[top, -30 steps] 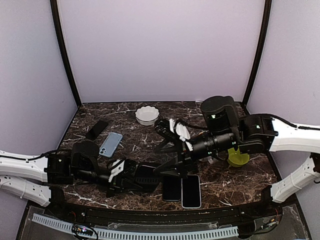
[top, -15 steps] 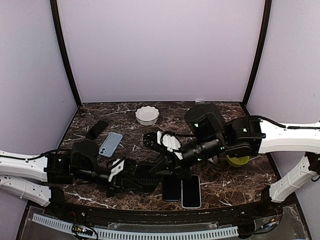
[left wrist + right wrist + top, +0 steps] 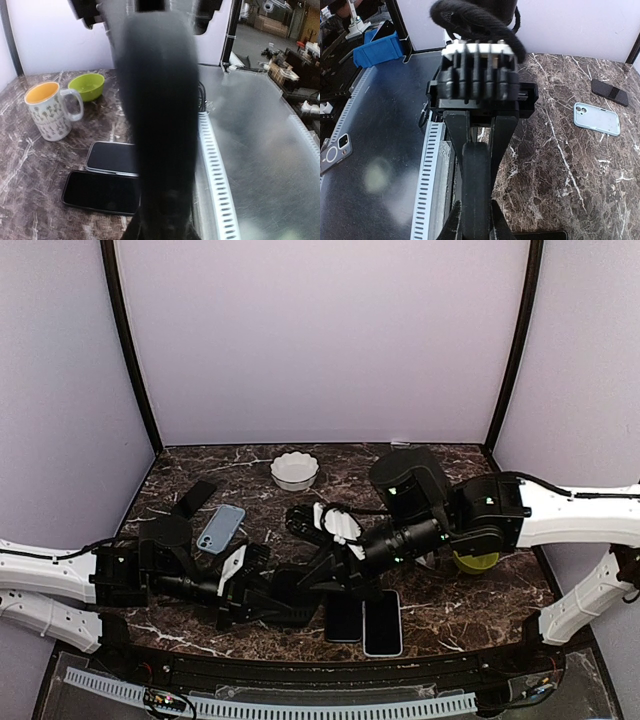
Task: Put the phone into the phone case
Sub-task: Press the top corners of the phone case, then pass from the left arm to the right
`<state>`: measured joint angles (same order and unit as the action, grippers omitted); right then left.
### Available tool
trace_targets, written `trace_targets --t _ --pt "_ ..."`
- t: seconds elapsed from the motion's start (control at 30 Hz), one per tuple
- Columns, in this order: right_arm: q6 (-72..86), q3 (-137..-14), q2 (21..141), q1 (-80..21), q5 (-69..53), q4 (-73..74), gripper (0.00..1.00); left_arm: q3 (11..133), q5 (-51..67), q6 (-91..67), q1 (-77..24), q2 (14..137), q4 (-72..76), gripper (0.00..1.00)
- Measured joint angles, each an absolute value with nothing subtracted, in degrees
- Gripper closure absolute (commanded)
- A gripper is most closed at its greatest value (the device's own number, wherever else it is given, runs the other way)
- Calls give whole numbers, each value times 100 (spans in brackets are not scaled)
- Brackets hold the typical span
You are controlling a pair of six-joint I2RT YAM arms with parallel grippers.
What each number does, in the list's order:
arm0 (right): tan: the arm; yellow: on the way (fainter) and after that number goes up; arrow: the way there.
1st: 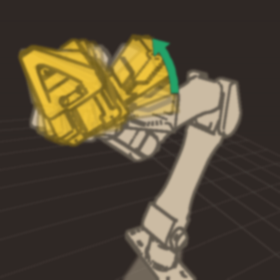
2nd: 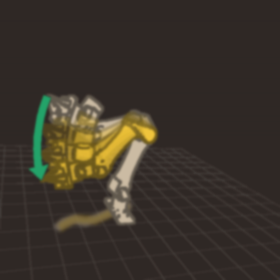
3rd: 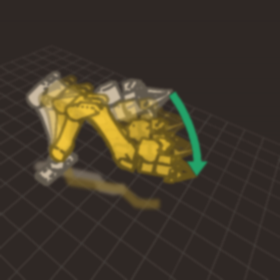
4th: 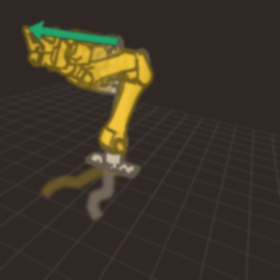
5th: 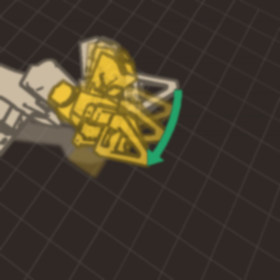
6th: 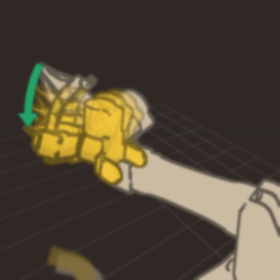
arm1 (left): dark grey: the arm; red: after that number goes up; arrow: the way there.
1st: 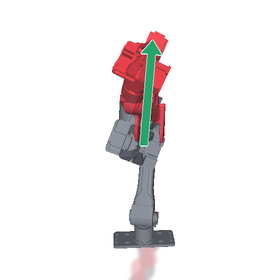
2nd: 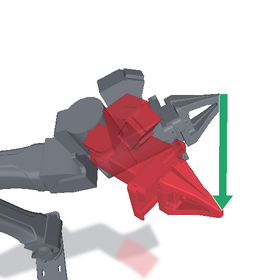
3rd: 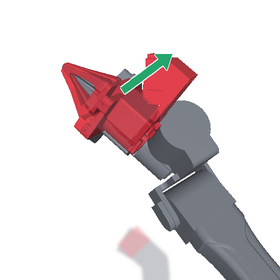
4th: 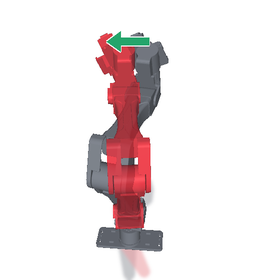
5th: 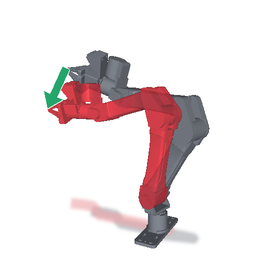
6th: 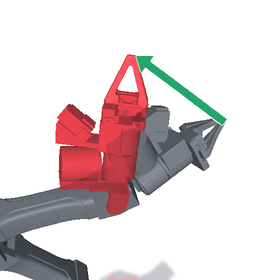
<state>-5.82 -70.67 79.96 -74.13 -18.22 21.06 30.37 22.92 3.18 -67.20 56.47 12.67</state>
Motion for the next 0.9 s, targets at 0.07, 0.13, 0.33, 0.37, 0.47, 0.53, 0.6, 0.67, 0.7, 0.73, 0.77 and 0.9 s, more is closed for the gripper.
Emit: trace_targets --t 0.07,0.13,0.33,0.37,0.47,0.53,0.6,0.67,0.7,0.73,0.77,0.9 --pt "-534 -7067 7990 -7417 -1815 2115 100 3044 2279 318 -6720 5649 1278 100" --pt "-539 -7067 7979 -7417 -1817 2110 72 3046 2248 272 -6718 5640 1302 100" --pt "-436 -6794 7636 -7417 -1612 1651 28 2873 2075 -174 -6731 5347 1688 100" --pt "-397 -6589 7483 -7417 -1507 1411 28 2832 2005 -279 -6731 5269 1787 100" --pt "-145 -5911 7094 -7417 -1350 690 32 2714 1822 -596 -6731 5087 2167 100" --pt "86 -5522 7028 -7417 -1310 139 39 2648 1767 -805 -6729 5030 2423 100" --pt "309 -5317 7094 -7417 -1332 -285 50 2630 1761 -937 -6731 5028 2561 100" --pt "510 -5262 7199 -7417 -1363 -615 54 2628 1752 -1031 -6731 5028 2611 100" --pt "607 -5256 7253 -7417 -1378 -794 56 2628 1747 -1068 -6729 5028 2628 100" --pt "679 -5253 7290 -7417 -1396 -954 62 2628 1745 -1098 -6729 5028 2639 100" --pt "764 -5253 7321 -7417 -1409 -1120 70 2628 1745 -1120 -6731 5033 2650 100" --pt "1031 -5258 7395 -7411 -1411 -1505 100 2633 1763 -1184 -6731 5065 2681 100"
